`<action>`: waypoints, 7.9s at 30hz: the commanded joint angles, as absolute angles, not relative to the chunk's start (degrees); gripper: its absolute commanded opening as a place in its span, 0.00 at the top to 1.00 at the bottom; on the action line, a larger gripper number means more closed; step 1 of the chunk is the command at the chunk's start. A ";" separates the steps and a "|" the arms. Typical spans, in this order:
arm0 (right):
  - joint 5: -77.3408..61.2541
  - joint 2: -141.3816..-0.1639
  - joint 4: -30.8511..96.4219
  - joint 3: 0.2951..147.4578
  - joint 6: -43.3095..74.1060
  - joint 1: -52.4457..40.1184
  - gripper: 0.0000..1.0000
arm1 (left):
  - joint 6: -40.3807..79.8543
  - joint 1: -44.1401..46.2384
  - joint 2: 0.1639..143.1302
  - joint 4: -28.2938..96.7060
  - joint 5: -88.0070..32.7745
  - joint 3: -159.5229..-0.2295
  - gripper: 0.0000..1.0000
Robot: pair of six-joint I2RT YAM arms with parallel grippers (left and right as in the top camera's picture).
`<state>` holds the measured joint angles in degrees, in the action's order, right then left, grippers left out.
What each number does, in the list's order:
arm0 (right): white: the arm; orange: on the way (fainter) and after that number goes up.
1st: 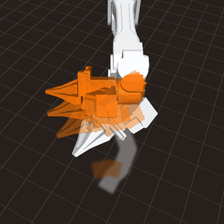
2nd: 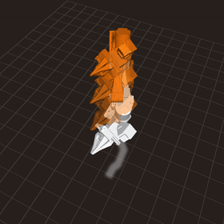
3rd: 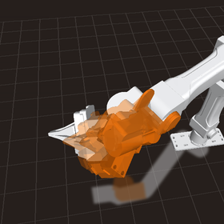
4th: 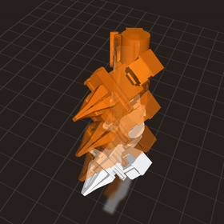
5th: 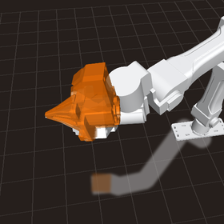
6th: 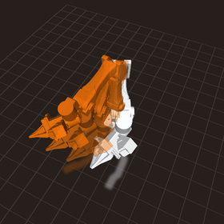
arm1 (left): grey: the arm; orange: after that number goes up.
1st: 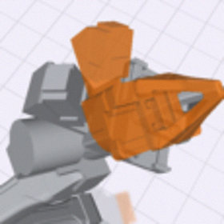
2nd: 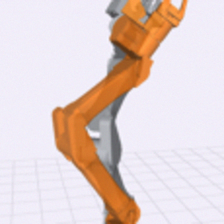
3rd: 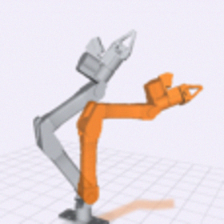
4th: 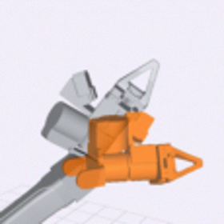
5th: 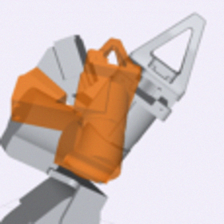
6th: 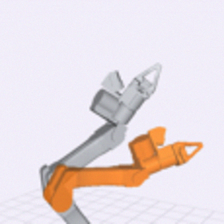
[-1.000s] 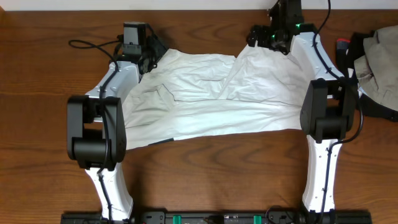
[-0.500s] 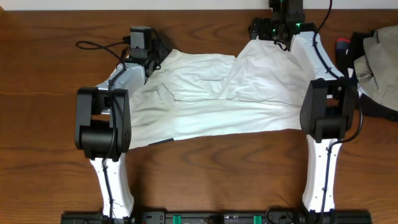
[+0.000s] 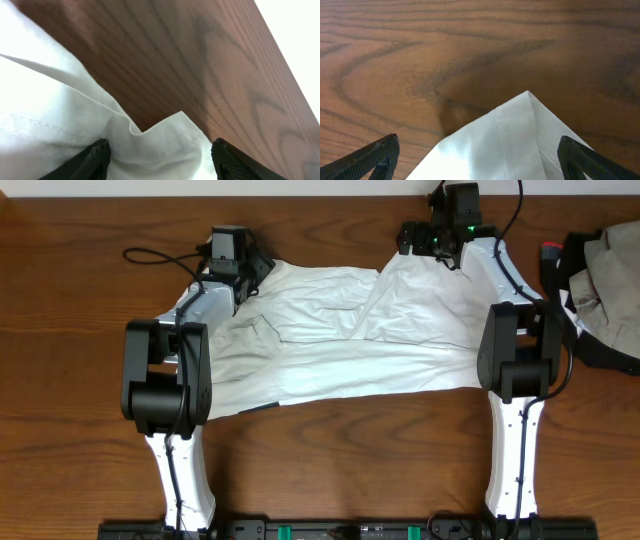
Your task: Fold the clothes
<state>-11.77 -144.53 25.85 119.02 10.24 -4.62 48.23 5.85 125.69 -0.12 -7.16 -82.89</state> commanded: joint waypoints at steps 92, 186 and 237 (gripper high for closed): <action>5.78 -136.38 49.67 127.20 12.49 -6.79 0.99 | 37.06 5.69 112.90 18.15 -8.32 -83.83 0.94; 9.26 -126.37 95.59 126.96 17.30 0.62 0.52 | 25.10 -8.16 107.66 61.23 -3.90 -83.83 0.76; -6.26 -126.39 70.87 110.65 12.73 -13.58 0.62 | 17.80 2.50 119.63 46.50 -10.22 -82.59 0.94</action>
<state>-6.04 -127.48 72.34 114.21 12.43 -13.58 17.98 3.86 118.43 46.06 -11.57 -82.91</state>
